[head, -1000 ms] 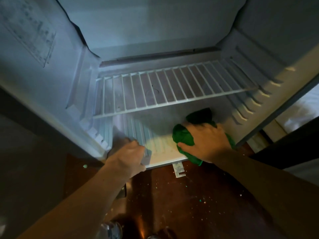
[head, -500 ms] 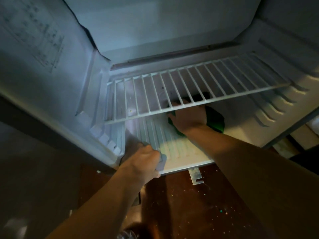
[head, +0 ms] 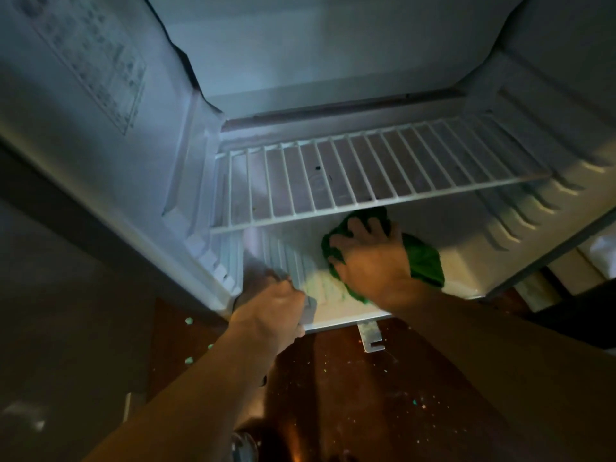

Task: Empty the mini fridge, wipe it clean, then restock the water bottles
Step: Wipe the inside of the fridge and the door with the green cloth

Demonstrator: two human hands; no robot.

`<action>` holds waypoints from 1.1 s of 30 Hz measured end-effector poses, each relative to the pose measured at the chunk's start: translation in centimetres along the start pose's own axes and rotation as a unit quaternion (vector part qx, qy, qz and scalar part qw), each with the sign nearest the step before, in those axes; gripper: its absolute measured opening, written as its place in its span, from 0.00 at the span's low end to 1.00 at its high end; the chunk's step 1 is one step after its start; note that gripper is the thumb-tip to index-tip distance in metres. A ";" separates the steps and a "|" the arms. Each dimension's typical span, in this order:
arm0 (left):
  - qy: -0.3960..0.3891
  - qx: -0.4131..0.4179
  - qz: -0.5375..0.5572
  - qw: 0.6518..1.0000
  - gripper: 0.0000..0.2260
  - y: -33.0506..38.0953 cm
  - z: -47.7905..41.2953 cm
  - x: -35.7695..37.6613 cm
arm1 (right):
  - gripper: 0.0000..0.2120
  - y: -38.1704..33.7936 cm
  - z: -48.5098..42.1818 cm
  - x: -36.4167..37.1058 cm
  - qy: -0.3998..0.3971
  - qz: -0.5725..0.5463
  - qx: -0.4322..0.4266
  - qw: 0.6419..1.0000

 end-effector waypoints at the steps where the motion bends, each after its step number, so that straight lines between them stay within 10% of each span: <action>1: -0.006 0.005 -0.004 1.000 0.21 -0.2 -0.2 0.1 | 0.15 -0.2 -1.9 0.6 -0.009 -0.004 0.024 1.000; 5: -0.022 0.019 -0.029 0.999 0.22 -1.1 -0.7 0.5 | 0.24 -0.6 -7.7 2.0 -0.026 -0.071 0.110 0.991; 11: -0.020 0.020 -0.039 0.999 0.21 0.1 -0.1 0.1 | 0.15 2.6 0.7 -0.1 -0.009 -0.008 -0.034 0.999; 24: 0.077 0.050 -0.058 0.994 0.30 -0.4 -0.2 -0.6 | 0.22 8.4 -4.9 1.3 0.056 -0.002 0.171 0.984; 27: 0.095 0.089 -0.070 0.989 0.28 0.3 -0.1 -0.8 | 0.31 8.2 -7.5 2.2 0.055 -0.094 0.160 0.981; 33: 0.219 0.235 -0.090 0.943 0.19 1.0 0.1 -1.7 | 0.17 5.0 -0.2 -0.6 -0.058 0.004 0.022 0.998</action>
Point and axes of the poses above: each hand's wrist, its own z-axis away from the middle knuckle, its own x-axis out of the palm, y = z × x, the point moved 6 cm from there along -z, towards the middle knuckle, and after that the axes turned 10 degrees about x, right-handed, at the moved point
